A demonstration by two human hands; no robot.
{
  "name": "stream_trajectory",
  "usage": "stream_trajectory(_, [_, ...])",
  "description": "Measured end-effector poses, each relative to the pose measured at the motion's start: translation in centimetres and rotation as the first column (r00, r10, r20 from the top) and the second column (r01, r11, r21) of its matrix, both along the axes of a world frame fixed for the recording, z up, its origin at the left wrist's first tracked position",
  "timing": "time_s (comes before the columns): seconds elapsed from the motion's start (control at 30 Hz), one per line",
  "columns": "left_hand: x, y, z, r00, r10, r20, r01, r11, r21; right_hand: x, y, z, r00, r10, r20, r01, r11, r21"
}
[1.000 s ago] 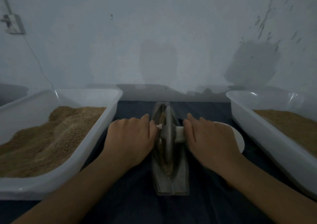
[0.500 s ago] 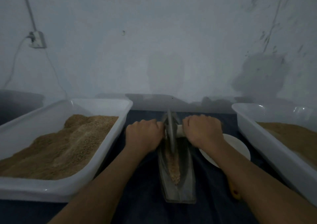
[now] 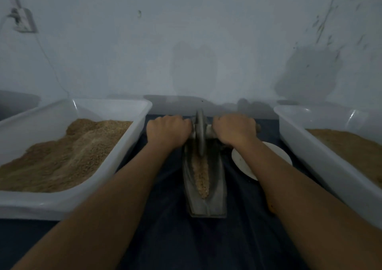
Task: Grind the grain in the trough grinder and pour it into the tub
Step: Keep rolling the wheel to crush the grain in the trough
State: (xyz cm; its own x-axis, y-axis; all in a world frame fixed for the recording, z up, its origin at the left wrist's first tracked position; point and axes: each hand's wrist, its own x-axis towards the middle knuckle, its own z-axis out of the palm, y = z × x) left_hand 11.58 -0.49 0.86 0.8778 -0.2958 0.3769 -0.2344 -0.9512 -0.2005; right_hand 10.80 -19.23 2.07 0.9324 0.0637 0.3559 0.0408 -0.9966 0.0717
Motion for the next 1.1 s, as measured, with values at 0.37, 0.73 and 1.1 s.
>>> stream_trajectory(0.37, [-10.1,2.5,-1.8,0.978,-0.147,0.147,0.125,0.981,0.148,-10.8,-0.9,-2.1,0.94,0.102,0.326,-0.1,0.995,-0.023])
stream_trajectory(0.73, [0.6,-0.9,0.5,0.998,0.054,-0.011,-0.054,0.997,-0.058,1.1,-0.2,-0.9,0.996,-0.09,0.012,0.084,0.964,0.252])
stream_trajectory(1.1, [-9.7,2.0,-1.8,0.955,-0.143,0.258,0.144,0.989,0.017,-10.7,-1.1,-3.0,0.933,0.085,0.35,-0.106,0.994,0.04])
